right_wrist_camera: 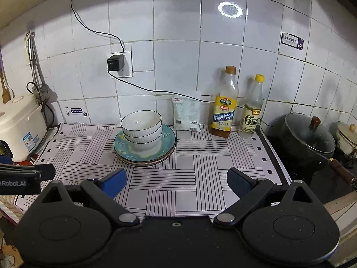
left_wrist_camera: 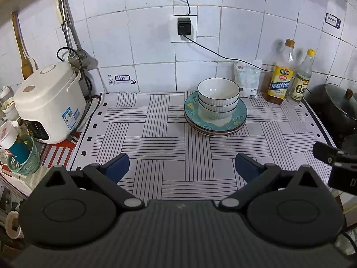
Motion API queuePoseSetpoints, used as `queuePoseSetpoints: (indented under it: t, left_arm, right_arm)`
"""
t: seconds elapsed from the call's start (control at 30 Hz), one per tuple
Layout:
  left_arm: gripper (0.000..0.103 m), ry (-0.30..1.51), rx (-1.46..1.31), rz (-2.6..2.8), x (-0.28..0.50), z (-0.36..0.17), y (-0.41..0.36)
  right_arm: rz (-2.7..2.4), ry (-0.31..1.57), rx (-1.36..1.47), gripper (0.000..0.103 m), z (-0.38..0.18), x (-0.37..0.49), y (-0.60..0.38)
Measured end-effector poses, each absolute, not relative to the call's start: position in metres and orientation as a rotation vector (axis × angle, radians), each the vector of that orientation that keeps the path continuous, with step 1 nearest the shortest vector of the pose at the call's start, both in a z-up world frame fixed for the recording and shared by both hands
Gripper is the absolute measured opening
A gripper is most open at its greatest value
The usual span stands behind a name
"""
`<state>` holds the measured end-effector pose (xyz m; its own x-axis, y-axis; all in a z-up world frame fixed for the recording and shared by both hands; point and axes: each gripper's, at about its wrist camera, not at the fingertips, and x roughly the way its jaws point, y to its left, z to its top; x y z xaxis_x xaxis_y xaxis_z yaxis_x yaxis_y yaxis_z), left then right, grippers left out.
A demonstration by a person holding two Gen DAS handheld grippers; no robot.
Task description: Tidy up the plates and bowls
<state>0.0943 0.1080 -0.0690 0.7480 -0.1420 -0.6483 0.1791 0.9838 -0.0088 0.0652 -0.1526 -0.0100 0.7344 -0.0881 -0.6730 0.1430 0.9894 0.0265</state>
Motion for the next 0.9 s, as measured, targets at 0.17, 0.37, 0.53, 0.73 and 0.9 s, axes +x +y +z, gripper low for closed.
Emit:
queuePoseSetpoints:
  t: [0.17, 0.37, 0.53, 0.73, 0.9]
  left_arm:
    - [0.102, 0.683, 0.062, -0.169, 0.089, -0.069, 0.108]
    - [0.102, 0.668, 0.081, -0.157, 0.084, -0.069, 0.109]
    - [0.102, 0.674, 0.085, -0.165, 0.083, -0.07, 0.109]
    - [0.103, 0.673, 0.079, -0.161, 0.082, -0.071, 0.111]
    - [0.103, 0.663, 0.073, -0.156, 0.083, -0.07, 0.111]
  right_arm:
    - [-0.126, 0.732, 0.086, 0.099, -0.01, 0.058, -0.15]
    - [-0.144, 0.728, 0.081, 0.099, -0.011, 0.053, -0.15]
    - [-0.159, 0.738, 0.081, 0.099, -0.012, 0.051, -0.149]
    - [-0.161, 0.744, 0.082, 0.099, -0.014, 0.052, -0.148]
    - [-0.159, 0.746, 0.08, 0.099, -0.013, 0.054, -0.148]
